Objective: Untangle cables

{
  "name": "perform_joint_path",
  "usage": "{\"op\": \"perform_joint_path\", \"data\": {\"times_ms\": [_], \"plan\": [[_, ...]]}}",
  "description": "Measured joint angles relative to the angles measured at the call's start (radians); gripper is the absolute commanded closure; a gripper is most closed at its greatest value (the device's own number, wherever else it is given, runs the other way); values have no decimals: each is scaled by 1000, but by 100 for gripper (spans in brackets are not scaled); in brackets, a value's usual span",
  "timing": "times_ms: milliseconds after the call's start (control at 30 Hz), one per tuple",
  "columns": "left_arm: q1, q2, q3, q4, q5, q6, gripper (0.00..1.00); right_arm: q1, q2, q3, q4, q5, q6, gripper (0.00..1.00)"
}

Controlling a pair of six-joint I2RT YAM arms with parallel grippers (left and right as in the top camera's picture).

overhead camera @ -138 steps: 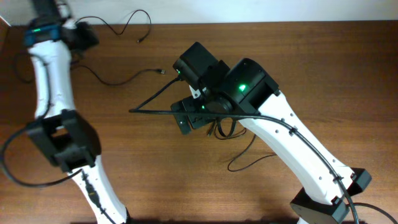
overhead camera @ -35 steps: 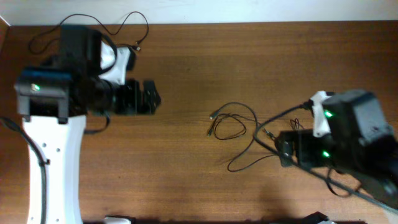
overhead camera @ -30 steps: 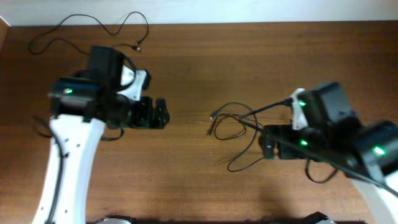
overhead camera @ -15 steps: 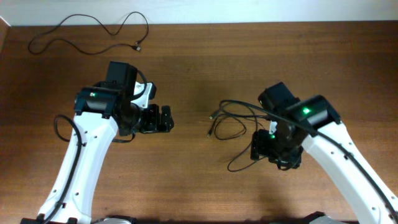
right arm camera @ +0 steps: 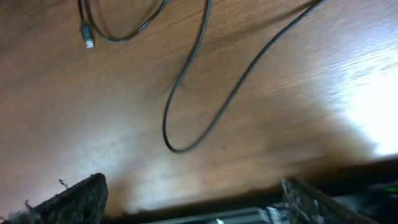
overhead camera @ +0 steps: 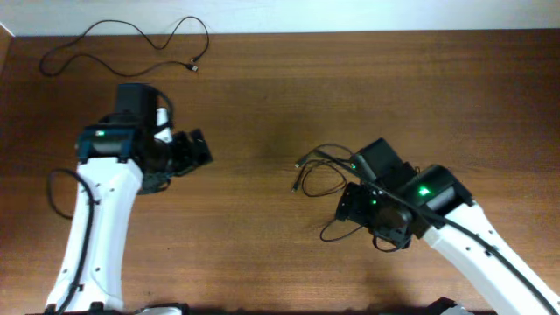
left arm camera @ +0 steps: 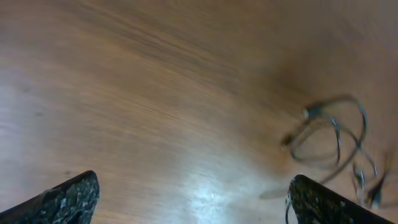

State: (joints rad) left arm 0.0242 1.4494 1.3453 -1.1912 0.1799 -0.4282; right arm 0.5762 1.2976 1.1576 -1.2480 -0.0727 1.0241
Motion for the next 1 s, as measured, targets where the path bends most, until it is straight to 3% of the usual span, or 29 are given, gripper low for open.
{"op": "perform_joint_path", "data": {"times_ms": [100,333,533,567,600,667,700,867,1000], "plan": [[65,0,0,-16,-13,-24,1,1,20,-58,89,-40,42,29],[98,0,0,-46,-21,-38,1,1,105,-183,203,-92,150,30],[98,0,0,-46,-24,-38,1,1,196,-206,253,-98,199,38],[98,0,0,-46,-24,-38,1,1,206,-206,256,-99,202,46],[98,0,0,-46,-24,-38,1,1,218,-206,259,-99,203,64],[98,0,0,-46,-24,-38,1,1,238,-206,259,-100,203,90],[98,0,0,-46,-24,-38,1,1,249,-206,261,-102,205,96],[98,0,0,-46,-24,-38,1,1,270,-206,257,-114,193,96],[98,0,0,-46,-24,-38,1,1,246,-93,116,-122,127,96]]}}
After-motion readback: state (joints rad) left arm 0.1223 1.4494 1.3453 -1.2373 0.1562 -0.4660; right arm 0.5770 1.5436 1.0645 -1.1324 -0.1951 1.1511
